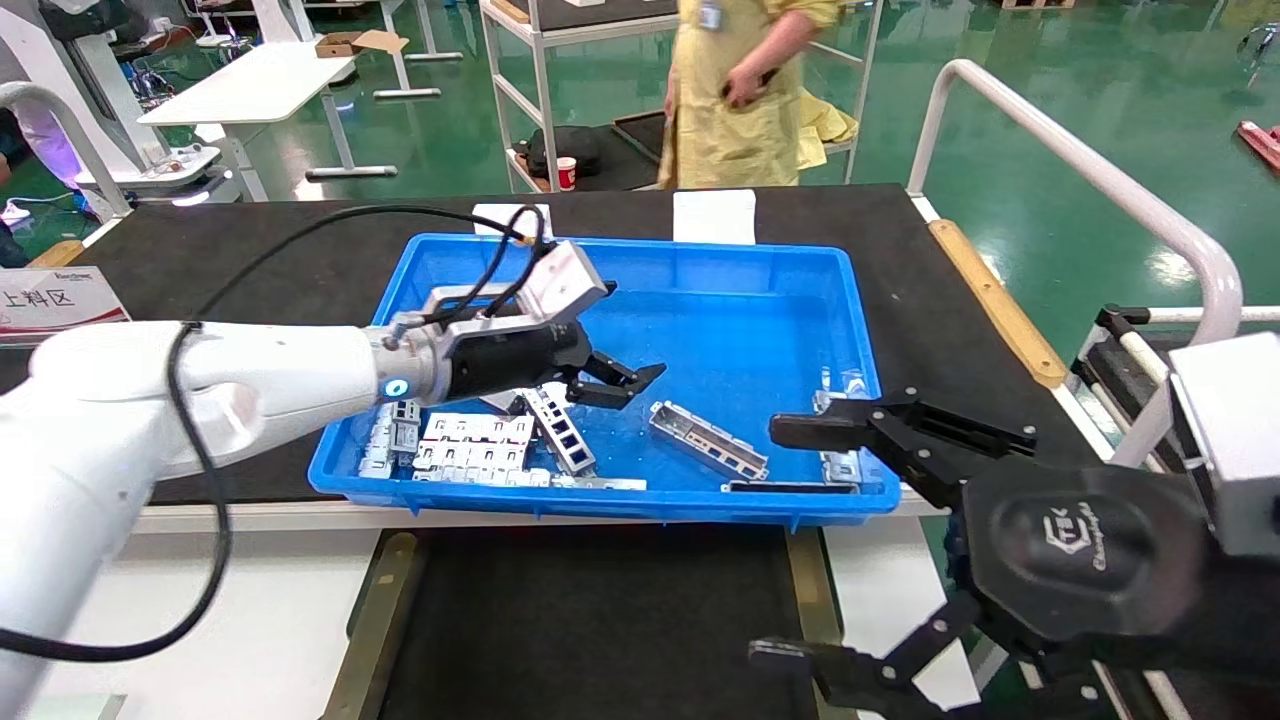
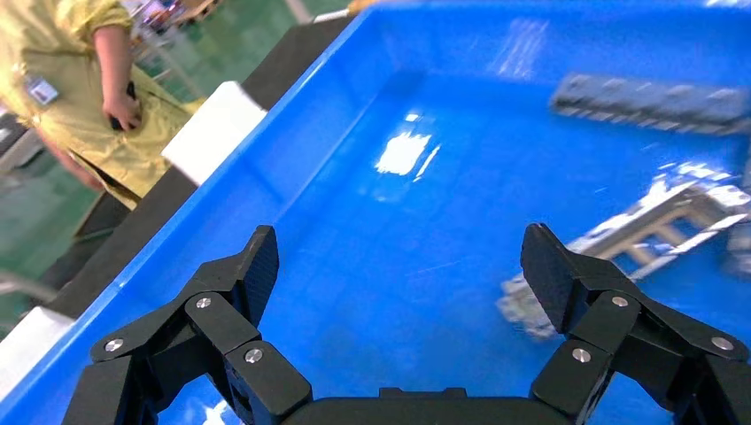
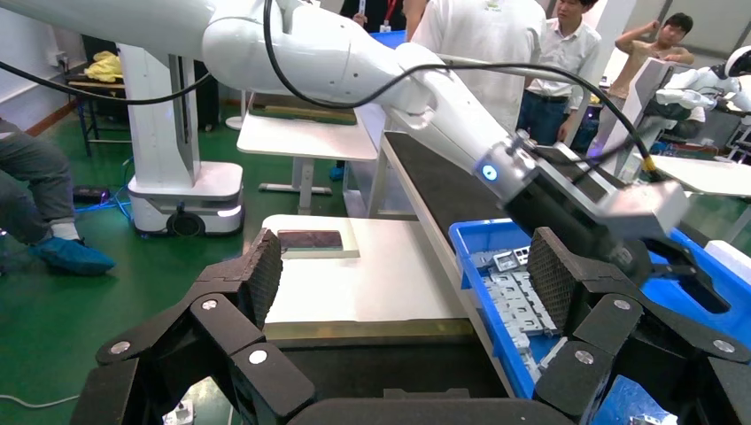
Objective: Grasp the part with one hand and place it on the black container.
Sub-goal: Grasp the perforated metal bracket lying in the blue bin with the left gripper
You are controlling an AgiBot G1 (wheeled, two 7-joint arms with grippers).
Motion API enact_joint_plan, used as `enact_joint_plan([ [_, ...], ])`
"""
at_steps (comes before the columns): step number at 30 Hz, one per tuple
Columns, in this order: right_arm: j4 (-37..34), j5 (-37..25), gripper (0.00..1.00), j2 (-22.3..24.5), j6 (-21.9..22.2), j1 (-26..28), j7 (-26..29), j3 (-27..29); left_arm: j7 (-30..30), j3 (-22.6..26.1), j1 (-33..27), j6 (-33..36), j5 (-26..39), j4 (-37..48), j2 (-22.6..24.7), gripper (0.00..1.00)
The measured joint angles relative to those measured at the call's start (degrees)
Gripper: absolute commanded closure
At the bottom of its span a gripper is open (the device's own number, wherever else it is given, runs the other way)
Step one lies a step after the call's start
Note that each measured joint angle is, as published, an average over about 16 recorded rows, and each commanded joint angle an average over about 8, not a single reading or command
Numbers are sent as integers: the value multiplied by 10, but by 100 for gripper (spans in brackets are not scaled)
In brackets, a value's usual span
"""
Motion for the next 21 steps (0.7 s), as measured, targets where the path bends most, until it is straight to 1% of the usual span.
enact_joint_plan([
  [4,0,0,0,0,0,0,0,0,6,11,6,-30,3,-1,15,0],
  [8,0,0,0,0,0,0,0,0,2,25,17,-43,-1,-17,21,0],
  [21,0,0,0,0,0,0,0,0,-48,103,54,-79,-32,-82,24,0],
])
